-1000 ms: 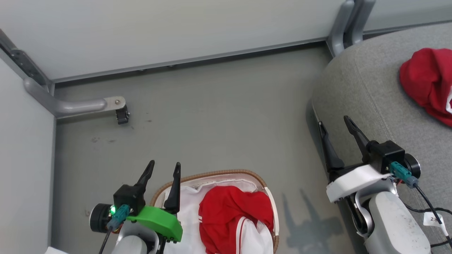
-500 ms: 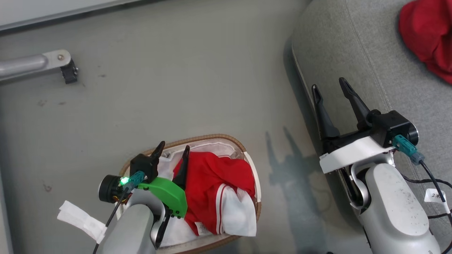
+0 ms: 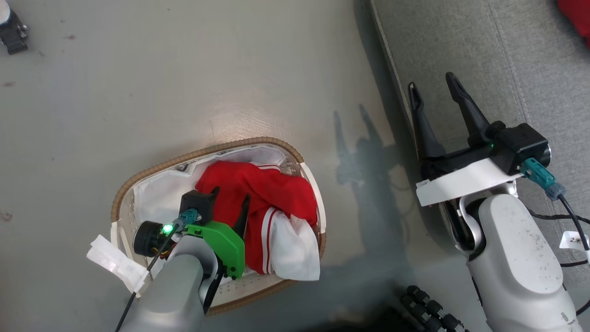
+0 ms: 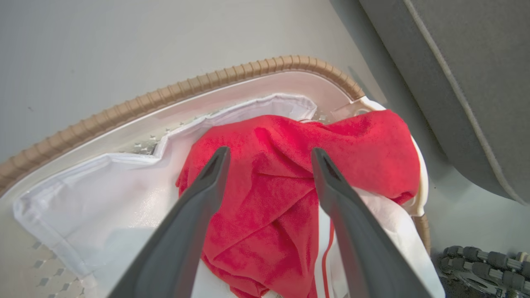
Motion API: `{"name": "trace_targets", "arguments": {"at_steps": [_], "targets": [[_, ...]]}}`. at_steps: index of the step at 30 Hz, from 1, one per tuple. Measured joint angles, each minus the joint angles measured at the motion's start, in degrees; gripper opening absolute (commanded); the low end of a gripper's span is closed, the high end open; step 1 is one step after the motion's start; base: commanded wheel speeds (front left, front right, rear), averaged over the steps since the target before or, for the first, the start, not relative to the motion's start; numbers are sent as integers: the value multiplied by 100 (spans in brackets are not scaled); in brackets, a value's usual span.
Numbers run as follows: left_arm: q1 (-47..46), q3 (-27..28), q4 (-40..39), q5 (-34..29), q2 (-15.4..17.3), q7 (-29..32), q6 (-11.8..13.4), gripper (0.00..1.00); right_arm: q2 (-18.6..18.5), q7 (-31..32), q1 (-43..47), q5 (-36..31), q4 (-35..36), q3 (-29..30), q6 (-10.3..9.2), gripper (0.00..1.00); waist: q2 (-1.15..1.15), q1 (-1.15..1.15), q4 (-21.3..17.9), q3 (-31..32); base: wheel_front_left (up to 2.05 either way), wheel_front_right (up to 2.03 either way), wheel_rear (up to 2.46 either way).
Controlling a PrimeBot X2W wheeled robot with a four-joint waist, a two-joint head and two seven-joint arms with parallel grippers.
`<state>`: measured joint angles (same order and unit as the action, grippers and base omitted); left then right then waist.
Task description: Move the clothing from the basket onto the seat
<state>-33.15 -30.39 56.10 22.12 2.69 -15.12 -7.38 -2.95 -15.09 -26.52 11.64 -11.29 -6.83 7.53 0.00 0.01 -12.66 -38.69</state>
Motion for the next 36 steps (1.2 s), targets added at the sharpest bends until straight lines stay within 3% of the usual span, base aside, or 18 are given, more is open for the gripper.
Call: {"name": "trace_targets", "arguments": {"at_steps": [13,19,36], "targets": [[-487,-175,1070,303,1,0,3,100,7,-1,-87,-13,74,-33,0,100,0,0,-11,-621,0,0,0],[-736,-171,1432,247,3,0,241,100,5,0,-100,-46,93,-5,0,100,0,0,37,-846,0,0,0],[-1130,-483,1641,523,3,183,22,100,7,-1,-237,-34,272,-83,0,100,0,0,55,-1401,0,0,0]]}}
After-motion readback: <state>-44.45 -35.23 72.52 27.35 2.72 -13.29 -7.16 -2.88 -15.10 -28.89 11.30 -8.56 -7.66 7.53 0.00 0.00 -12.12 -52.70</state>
